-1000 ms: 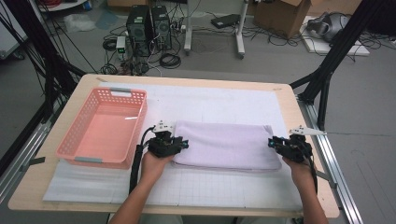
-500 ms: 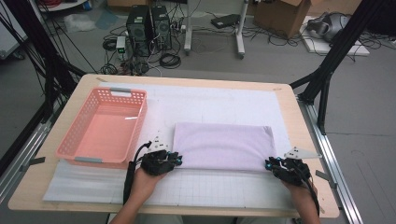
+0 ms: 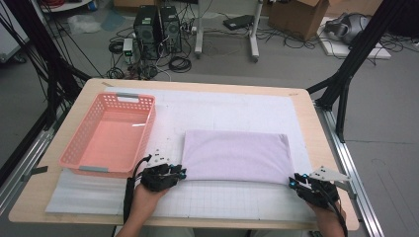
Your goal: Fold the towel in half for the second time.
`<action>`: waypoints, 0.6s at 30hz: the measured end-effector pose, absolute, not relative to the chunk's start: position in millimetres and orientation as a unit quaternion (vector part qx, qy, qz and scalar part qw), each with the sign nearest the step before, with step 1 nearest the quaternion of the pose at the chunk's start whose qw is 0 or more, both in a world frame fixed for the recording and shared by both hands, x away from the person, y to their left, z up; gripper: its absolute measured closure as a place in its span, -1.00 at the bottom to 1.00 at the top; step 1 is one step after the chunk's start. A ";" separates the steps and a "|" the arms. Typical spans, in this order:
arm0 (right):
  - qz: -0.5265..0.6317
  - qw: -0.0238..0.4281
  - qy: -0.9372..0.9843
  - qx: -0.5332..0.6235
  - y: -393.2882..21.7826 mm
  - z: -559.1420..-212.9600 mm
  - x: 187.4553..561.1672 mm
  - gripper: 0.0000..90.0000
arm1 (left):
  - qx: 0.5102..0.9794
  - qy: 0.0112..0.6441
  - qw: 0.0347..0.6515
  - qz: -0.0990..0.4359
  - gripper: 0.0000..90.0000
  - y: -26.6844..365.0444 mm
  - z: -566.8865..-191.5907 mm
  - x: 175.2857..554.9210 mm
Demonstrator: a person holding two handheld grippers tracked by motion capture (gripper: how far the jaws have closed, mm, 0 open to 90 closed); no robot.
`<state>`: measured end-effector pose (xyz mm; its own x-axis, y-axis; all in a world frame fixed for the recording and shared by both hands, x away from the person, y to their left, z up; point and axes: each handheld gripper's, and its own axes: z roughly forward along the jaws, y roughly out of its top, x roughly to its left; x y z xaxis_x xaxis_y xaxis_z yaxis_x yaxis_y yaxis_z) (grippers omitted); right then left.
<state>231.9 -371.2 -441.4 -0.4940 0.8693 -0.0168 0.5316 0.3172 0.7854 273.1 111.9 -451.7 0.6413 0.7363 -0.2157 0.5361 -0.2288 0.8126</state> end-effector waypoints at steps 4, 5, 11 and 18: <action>0.420 0.238 0.748 0.456 -381.2 -428.9 218.8 0.43 | 0.763 0.405 0.490 0.119 0.43 116.2 -449.3 267.7; 0.424 0.245 0.742 0.457 -383.2 -426.5 216.3 0.38 | 0.757 0.406 0.497 0.124 0.34 117.1 -448.4 265.9; 0.444 0.250 0.721 0.470 -390.6 -425.2 212.3 0.10 | 0.731 0.386 0.544 0.147 -0.03 122.4 -441.2 258.6; 0.442 0.255 0.721 0.469 -389.1 -426.8 214.0 -0.28 | 0.716 0.372 0.570 0.152 -0.40 119.5 -437.1 257.8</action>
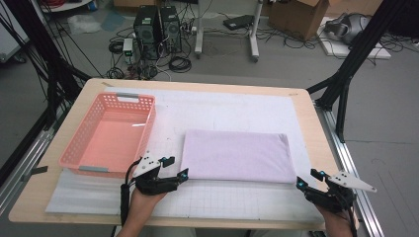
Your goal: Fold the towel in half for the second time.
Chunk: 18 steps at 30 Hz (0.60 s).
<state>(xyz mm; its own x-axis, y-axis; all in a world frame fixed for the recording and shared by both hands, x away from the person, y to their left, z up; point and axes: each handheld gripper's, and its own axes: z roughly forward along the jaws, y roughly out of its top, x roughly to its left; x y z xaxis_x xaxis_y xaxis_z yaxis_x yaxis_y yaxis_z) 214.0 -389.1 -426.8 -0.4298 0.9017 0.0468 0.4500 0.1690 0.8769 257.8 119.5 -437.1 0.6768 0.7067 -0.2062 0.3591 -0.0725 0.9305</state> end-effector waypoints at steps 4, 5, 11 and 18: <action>0.442 0.251 0.725 0.465 -389.5 -428.9 214.6 -0.41 | 0.714 0.368 0.574 0.159 -0.61 117.1 -436.2 258.5; 0.443 0.251 0.726 0.463 -389.7 -429.1 214.8 -0.43 | 0.716 0.366 0.573 0.158 -0.61 116.9 -436.6 258.7; 0.443 0.253 0.727 0.460 -386.5 -428.9 214.7 -0.49 | 0.716 0.367 0.571 0.164 -0.61 118.8 -436.0 259.3; 0.441 0.253 0.727 0.462 -388.2 -429.6 214.3 -0.49 | 0.717 0.372 0.566 0.163 -0.60 117.6 -437.8 261.1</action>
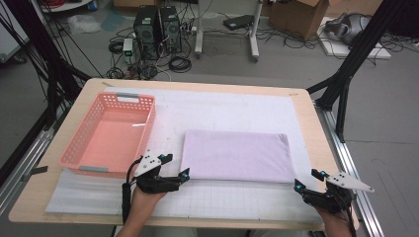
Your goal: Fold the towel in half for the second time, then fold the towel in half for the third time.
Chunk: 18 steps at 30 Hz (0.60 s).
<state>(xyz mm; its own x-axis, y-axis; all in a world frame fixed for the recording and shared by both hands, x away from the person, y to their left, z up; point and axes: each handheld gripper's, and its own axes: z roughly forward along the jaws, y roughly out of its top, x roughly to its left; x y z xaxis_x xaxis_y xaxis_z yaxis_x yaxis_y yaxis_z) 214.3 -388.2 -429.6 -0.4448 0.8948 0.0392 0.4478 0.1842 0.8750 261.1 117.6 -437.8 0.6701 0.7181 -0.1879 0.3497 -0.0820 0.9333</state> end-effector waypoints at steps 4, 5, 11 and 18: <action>0.441 0.251 0.726 0.465 -389.2 -430.7 214.8 -0.49 | 0.719 0.375 0.563 0.160 -0.59 116.9 -438.9 262.8; 0.442 0.251 0.725 0.465 -389.0 -431.1 214.9 -0.49 | 0.720 0.375 0.561 0.160 -0.59 116.9 -438.9 262.8; 0.441 0.251 0.727 0.463 -386.8 -431.3 215.5 -0.49 | 0.723 0.377 0.558 0.156 -0.58 116.3 -439.6 263.7; 0.441 0.246 0.730 0.461 -384.6 -431.2 216.2 -0.49 | 0.731 0.378 0.547 0.148 -0.57 112.2 -442.9 263.9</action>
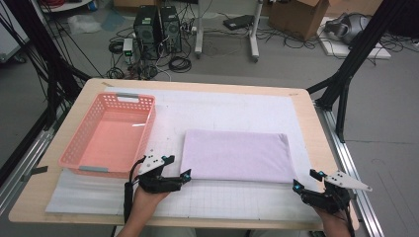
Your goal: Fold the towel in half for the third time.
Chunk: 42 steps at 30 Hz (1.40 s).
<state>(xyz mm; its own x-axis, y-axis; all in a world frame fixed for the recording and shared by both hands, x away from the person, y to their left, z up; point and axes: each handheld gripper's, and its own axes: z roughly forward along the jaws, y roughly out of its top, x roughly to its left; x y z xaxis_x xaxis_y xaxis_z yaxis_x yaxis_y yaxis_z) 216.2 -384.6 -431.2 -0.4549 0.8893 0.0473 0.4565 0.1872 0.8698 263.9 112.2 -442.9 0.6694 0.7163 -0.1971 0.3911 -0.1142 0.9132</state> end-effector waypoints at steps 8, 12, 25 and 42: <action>0.444 0.236 0.734 0.456 -380.9 -431.6 218.9 -0.50 | 0.739 0.391 0.531 0.137 -0.46 109.6 -446.6 265.0; 0.445 0.236 0.736 0.453 -379.0 -430.8 219.5 -0.50 | 0.745 0.404 0.516 0.125 -0.36 109.4 -449.8 267.3; 0.444 0.226 0.747 0.439 -364.5 -430.5 228.7 -0.50 | 0.746 0.424 0.502 0.110 -0.29 109.3 -451.4 272.3; 0.448 0.214 0.763 0.415 -339.2 -422.2 248.2 -0.50 | 0.780 0.423 0.447 0.112 0.17 95.6 -452.9 276.3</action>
<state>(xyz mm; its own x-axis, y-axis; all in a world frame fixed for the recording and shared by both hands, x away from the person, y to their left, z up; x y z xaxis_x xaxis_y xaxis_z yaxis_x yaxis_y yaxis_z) 248.2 -339.2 -422.2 -0.5644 0.8242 0.0456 0.4410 0.2544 0.8607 276.3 95.6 -452.9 0.6180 0.7593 -0.2039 0.5595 -0.2426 0.7925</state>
